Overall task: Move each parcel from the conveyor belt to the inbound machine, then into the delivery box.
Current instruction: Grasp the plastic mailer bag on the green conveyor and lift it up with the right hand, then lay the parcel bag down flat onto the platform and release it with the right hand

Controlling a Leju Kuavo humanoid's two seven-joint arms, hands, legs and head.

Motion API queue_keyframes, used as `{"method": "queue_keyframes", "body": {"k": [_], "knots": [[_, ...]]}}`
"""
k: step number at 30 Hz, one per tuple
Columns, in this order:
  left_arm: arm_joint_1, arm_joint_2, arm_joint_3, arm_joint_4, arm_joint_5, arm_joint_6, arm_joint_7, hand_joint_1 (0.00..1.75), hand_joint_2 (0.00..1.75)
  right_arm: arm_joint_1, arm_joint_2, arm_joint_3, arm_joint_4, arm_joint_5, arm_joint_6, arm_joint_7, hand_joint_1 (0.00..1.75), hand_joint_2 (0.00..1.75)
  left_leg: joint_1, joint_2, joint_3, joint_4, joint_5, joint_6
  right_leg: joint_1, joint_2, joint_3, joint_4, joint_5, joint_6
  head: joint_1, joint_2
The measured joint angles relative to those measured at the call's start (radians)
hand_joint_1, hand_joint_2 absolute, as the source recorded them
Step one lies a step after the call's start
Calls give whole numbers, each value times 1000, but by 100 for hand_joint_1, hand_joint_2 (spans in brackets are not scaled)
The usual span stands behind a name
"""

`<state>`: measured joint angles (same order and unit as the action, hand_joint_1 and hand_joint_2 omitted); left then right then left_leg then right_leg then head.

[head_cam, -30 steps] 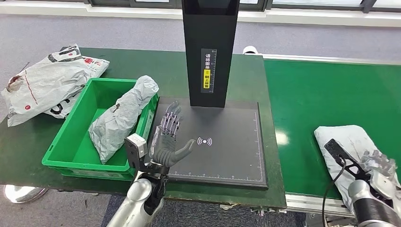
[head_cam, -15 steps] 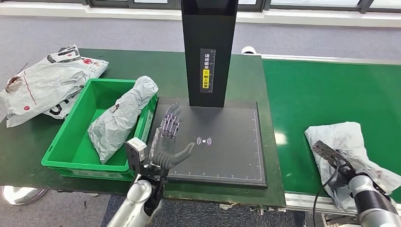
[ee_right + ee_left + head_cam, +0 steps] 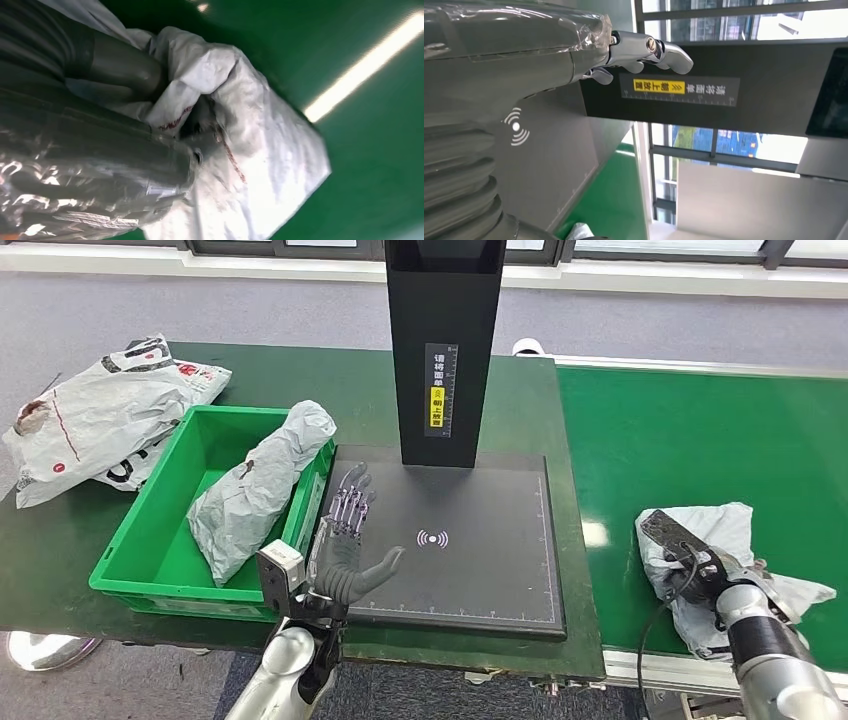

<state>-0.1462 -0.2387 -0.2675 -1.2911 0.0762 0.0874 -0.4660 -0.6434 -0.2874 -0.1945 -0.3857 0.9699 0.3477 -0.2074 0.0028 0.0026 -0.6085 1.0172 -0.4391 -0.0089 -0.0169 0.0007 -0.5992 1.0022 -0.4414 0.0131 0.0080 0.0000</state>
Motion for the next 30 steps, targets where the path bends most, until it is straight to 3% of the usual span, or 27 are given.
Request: {"method": "queue_keyframes", "body": {"k": [10, 19, 24, 30], "knots": [[32, 2, 25, -21, -11, 41, -20, 0, 175, -17, 35, -2, -45, -306, 14, -152, 175, 175, 0, -3, -3, 0, 0, 0, 0, -2, -1, 0, 0, 0, 0, 0], [74, 1, 27, -45, -11, 88, -31, 0, 175, 37, 128, -48, -369, -846, -116, -44, 175, 175, 0, -5, -3, 0, 0, 0, 0, -5, -2, 0, -1, 0, 0, 0], [85, 1, 27, -49, -8, 99, -31, 0, 175, 82, 151, -46, -545, -958, -214, -54, 175, 175, 0, -7, -4, 0, 0, 0, 0, -7, -2, 0, -2, 0, 0, 0], [93, -1, 27, -50, -7, 101, -31, 0, 175, 109, 172, -9, -697, -970, -264, -47, 175, 175, 0, -6, -4, 0, 0, 0, 0, -6, -2, 0, -2, 0, 0, 0]]}}
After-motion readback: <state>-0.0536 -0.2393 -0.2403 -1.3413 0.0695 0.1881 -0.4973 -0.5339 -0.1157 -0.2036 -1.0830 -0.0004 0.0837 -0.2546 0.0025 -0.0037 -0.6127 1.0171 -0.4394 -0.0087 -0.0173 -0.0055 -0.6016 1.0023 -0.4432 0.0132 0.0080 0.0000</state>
